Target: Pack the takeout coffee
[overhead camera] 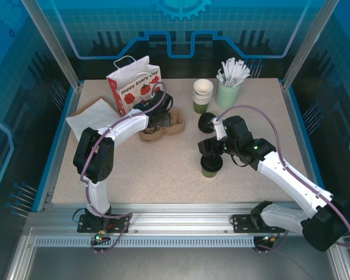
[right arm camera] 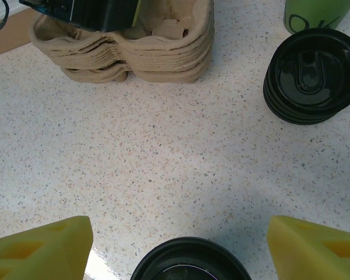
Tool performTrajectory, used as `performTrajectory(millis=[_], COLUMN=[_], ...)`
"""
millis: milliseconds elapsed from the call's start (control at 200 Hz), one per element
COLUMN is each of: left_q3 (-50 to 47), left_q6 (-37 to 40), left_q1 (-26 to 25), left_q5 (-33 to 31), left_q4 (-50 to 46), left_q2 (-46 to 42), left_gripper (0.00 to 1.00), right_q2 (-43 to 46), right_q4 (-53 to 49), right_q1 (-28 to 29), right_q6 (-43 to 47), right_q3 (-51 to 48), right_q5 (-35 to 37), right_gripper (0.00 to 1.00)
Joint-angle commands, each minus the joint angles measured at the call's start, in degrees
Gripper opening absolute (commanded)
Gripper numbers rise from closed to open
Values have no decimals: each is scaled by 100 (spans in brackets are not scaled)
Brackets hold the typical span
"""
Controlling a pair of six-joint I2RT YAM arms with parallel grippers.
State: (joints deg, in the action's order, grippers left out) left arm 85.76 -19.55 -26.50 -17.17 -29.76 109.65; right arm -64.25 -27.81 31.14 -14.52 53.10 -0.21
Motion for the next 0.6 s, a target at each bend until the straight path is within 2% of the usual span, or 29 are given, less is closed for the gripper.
performTrajectory(millis=[0, 325, 595], left_q3=[100, 59, -207], left_q6=[-66, -76, -15], left_q1=[56, 47, -261], left_q5=[-140, -160, -448], left_q4=[-110, -144, -229], left_q2=[-359, -616, -1506], left_gripper=[48, 48, 48], right_q2=[-35, -22, 194], right_q4=[83, 80, -185], right_q1=[77, 82, 84], right_q6=[-16, -24, 82], right_q3=[-54, -63, 143], right_q5=[-39, -50, 129], right_gripper=[80, 80, 80])
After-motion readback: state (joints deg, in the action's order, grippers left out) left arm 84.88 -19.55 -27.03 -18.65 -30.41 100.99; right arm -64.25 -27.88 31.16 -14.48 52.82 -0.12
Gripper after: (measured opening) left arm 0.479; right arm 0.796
